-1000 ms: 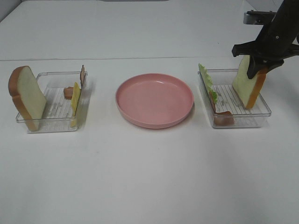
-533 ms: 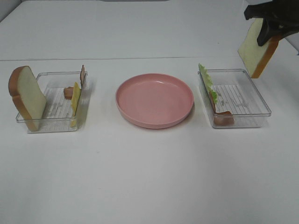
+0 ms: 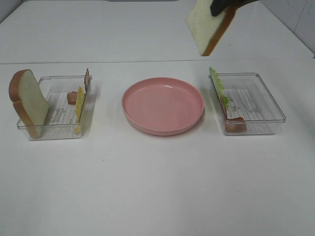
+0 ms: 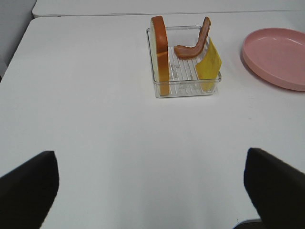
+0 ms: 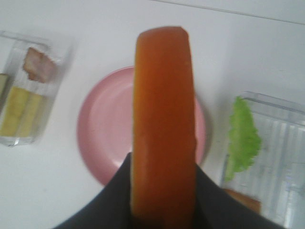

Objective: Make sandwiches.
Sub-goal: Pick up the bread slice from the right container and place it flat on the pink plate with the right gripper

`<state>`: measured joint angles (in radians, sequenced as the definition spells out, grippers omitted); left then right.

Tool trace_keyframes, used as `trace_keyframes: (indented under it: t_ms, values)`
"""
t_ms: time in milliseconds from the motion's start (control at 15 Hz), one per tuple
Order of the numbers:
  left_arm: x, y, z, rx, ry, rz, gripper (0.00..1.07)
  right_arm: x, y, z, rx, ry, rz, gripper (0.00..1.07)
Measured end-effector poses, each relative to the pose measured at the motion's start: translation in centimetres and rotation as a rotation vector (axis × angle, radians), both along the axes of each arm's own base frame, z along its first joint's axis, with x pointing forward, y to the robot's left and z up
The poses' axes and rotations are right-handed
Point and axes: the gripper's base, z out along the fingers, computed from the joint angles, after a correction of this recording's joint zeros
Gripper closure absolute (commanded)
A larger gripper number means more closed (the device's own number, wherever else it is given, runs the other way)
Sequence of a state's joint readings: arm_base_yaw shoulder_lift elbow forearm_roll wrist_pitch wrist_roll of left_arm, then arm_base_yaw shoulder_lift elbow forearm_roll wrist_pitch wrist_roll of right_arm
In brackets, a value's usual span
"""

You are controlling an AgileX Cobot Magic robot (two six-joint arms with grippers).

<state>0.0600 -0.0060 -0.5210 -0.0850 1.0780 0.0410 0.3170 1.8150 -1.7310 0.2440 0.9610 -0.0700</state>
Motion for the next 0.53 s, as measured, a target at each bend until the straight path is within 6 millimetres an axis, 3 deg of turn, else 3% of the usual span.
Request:
trace_keyframes:
  t_ms: [200,267,400,533]
  values:
    - [0.0,0.0,0.0,0.000,0.000,0.000,0.06,-1.6,5.5,-1.1,0.071,0.041,0.119,1.07]
    - [0.0,0.0,0.0,0.000,0.000,0.000,0.06,-1.7,6.0,-1.4,0.078,0.049,0.128,1.07]
    - [0.0,0.0,0.0,0.000,0.000,0.000,0.06,-1.3,8.1,-4.0,0.101,0.122,0.150,1.07]
    - [0.0,0.0,0.0,0.000,0.000,0.000,0.06,-0.6,8.5,-5.6,0.096,0.149,0.142,1.07]
